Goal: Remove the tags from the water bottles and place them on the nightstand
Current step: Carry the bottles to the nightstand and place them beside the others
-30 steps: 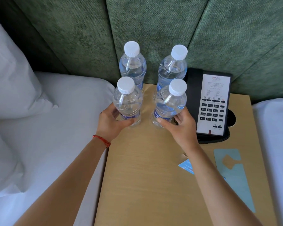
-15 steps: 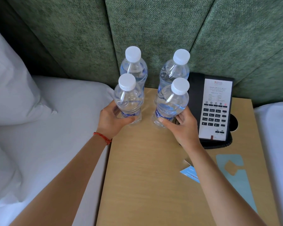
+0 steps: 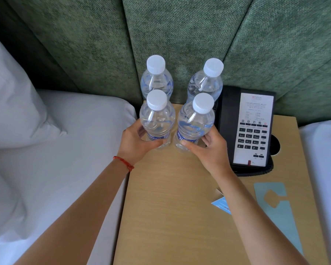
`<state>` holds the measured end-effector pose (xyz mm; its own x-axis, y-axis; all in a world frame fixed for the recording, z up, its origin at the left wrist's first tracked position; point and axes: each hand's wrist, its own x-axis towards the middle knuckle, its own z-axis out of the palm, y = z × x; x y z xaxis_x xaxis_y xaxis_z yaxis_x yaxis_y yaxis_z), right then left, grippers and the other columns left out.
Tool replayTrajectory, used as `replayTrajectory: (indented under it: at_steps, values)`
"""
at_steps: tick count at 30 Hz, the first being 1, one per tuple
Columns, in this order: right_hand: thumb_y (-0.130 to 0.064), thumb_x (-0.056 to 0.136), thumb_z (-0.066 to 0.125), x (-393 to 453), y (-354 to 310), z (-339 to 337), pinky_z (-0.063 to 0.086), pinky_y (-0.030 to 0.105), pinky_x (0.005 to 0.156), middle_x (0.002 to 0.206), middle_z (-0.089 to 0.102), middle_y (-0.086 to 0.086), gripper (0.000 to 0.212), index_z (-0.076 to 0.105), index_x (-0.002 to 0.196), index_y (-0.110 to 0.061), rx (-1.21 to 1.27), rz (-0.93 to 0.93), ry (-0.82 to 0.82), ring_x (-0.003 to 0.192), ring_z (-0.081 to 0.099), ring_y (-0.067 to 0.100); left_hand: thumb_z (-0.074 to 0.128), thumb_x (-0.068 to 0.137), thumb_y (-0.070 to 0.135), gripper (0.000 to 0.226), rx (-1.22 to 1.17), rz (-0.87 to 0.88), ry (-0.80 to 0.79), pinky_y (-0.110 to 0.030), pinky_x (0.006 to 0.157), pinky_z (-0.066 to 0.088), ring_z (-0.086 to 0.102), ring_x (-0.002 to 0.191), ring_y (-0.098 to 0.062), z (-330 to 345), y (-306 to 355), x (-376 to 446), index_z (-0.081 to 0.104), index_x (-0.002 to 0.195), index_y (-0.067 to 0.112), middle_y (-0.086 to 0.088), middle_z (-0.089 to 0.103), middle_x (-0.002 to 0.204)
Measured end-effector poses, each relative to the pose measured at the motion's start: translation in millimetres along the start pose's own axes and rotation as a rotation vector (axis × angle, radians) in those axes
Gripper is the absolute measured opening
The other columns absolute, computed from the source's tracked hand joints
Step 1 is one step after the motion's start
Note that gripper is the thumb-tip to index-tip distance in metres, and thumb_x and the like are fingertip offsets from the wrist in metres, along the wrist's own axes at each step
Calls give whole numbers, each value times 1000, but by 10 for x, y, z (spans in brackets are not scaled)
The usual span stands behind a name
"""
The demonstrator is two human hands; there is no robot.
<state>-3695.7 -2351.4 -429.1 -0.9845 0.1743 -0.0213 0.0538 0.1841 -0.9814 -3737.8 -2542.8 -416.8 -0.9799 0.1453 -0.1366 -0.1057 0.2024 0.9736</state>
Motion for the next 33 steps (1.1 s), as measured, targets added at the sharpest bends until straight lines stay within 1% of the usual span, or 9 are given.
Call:
replayTrajectory:
  at_steps: [6, 13, 19, 22, 25, 27, 29, 31, 33]
  values:
    - [-9, 65, 81, -20, -22, 10, 39, 5, 88, 100, 65, -31, 56, 55, 107, -35, 11, 6, -17, 103, 58, -8, 81, 61, 1, 53, -1, 5, -8, -22, 90, 49, 63, 100, -6, 15, -24, -2, 60, 108, 14, 5, 67, 101]
    - [-10, 66, 81, -39, -86, -39, 40, 8, 90, 106, 66, -23, 56, 55, 111, -32, 19, 30, -76, 107, 58, -3, 85, 55, 8, 59, 25, 4, -56, -24, 94, 48, 62, 102, -3, -35, -42, 1, 59, 106, 23, 11, 66, 104]
    - [-6, 71, 77, -99, -81, -296, 37, 16, 103, 131, 56, -2, 70, 46, 134, -14, -22, 80, -64, 121, 50, 1, 82, 50, 28, 66, 32, 42, -113, -24, 96, 46, 57, 111, -6, -209, 34, -56, 57, 111, 32, 18, 64, 111]
    - [-3, 77, 71, -59, -126, -380, 42, 20, 100, 126, 59, 6, 56, 50, 128, -14, 12, 83, 29, 117, 55, 7, 80, 53, 20, 67, -25, 37, -53, -19, 92, 47, 56, 112, -5, -348, 59, -19, 56, 115, 30, 18, 62, 114]
    - [0, 80, 66, 70, -160, -369, 45, 26, 99, 120, 61, 11, 49, 51, 125, -15, 51, 62, 122, 112, 59, 16, 74, 66, -2, 62, -40, 43, 41, -22, 92, 48, 56, 115, -13, -404, 81, 105, 53, 123, 13, 2, 60, 120]
    - [0, 81, 65, 175, -165, -342, 46, 24, 98, 121, 60, 14, 48, 51, 126, -8, 53, 48, 126, 111, 59, 18, 66, 72, -13, 58, -27, 81, 52, -17, 89, 48, 56, 112, -15, -388, 119, 232, 50, 125, 4, -3, 57, 120]
    - [0, 81, 65, 271, -166, -322, 46, 21, 96, 125, 59, 15, 50, 49, 129, -4, 37, 31, 97, 112, 59, 16, 60, 73, -20, 61, -7, 118, 38, -13, 87, 46, 57, 106, -7, -358, 173, 364, 47, 126, 6, -3, 54, 122]
    - [1, 81, 65, 350, -164, -313, 45, 29, 99, 127, 58, 12, 54, 48, 131, -7, 11, 10, 67, 115, 58, 17, 58, 73, -21, 63, 0, 136, 0, -15, 86, 47, 59, 98, 4, -325, 211, 478, 43, 127, 9, 1, 54, 119]
    - [3, 80, 66, 409, -156, -300, 44, 37, 101, 123, 60, 5, 55, 49, 130, -14, -11, -8, 61, 114, 58, 14, 66, 71, -3, 57, -72, 88, -58, -24, 88, 48, 60, 97, 0, -278, 241, 540, 47, 123, 13, 5, 61, 107]
